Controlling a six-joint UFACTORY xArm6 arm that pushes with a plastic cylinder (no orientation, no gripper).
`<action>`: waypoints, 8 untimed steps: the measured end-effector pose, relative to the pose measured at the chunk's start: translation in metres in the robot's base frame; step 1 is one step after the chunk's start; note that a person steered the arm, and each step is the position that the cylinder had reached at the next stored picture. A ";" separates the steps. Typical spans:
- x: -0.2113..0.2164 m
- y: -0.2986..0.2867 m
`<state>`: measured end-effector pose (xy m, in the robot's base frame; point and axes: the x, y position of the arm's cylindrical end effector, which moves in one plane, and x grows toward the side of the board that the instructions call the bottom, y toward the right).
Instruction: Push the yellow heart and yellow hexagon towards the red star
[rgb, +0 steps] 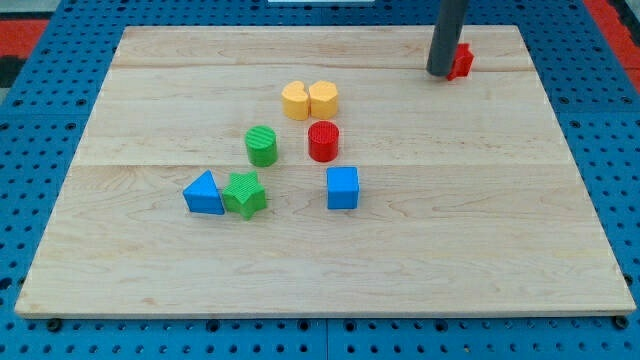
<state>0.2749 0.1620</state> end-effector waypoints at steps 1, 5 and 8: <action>0.013 0.012; 0.115 -0.184; 0.069 -0.230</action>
<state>0.3442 -0.0684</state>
